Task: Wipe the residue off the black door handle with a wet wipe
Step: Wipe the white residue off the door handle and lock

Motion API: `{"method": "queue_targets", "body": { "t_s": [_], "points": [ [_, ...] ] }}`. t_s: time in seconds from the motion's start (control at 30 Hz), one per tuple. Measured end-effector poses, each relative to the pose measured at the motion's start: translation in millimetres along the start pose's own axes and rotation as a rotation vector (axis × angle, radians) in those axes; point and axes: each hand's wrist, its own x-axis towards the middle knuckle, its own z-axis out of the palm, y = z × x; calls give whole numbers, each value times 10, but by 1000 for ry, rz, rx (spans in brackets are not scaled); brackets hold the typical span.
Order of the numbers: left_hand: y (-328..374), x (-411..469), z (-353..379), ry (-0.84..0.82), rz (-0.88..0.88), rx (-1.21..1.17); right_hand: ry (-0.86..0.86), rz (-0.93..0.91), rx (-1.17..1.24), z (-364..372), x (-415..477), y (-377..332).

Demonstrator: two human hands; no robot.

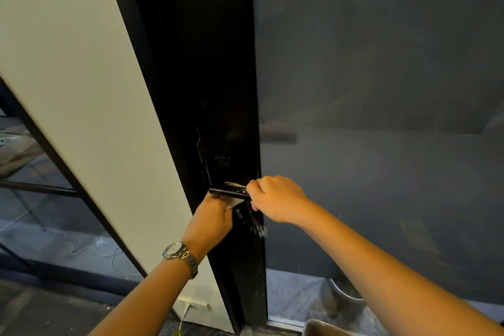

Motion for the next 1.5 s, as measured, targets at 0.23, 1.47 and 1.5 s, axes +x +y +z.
{"method": "queue_targets", "body": {
  "t_s": [0.23,1.47,1.5],
  "points": [
    [-16,-40,-25,-21,84,36,4,29,-30,-1,-2,-18],
    [-236,-2,-13,44,214,23,196,90,-148,73,-53,-53],
    [-207,-4,15,19,238,32,196,91,-151,73,-48,-47]
  ]
}}
